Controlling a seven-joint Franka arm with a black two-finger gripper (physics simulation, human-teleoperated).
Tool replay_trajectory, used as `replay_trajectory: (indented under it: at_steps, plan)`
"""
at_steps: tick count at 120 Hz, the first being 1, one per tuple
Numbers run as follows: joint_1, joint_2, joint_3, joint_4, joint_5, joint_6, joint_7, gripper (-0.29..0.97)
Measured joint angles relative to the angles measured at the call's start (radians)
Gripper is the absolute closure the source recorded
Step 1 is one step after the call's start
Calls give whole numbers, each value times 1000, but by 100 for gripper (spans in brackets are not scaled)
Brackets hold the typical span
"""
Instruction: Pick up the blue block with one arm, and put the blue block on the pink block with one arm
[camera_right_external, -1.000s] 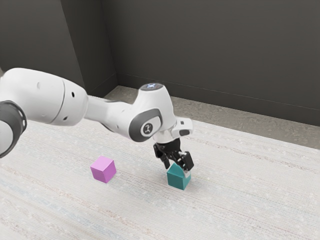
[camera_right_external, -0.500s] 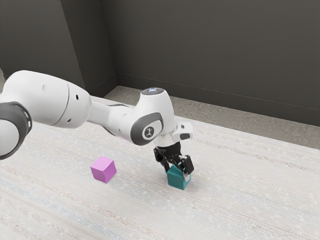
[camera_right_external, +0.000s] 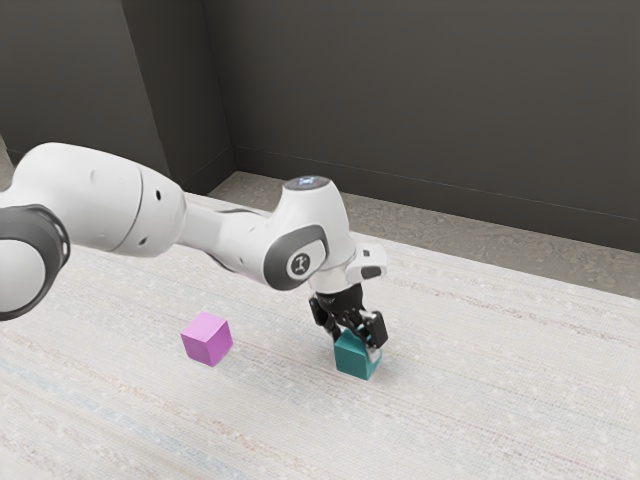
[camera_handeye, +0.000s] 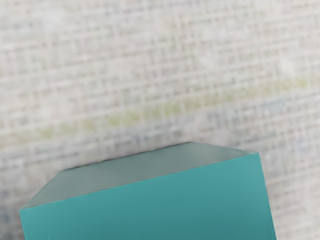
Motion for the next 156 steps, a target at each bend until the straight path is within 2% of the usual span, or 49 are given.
replay_trajectory:
  at_steps: [46, 63, 115, 137, 156]
  plan:
    - [0, -12, 1, 11, 4, -20, -13, 32]
    - [0, -63, 4, 6, 7, -50, -25, 34]
    - [15, -356, 41, -136, 47, -149, -42, 40]
    - [16, -496, 96, -253, 52, -161, -35, 41]
    - [-4, -527, 173, -283, 53, -165, -22, 42]
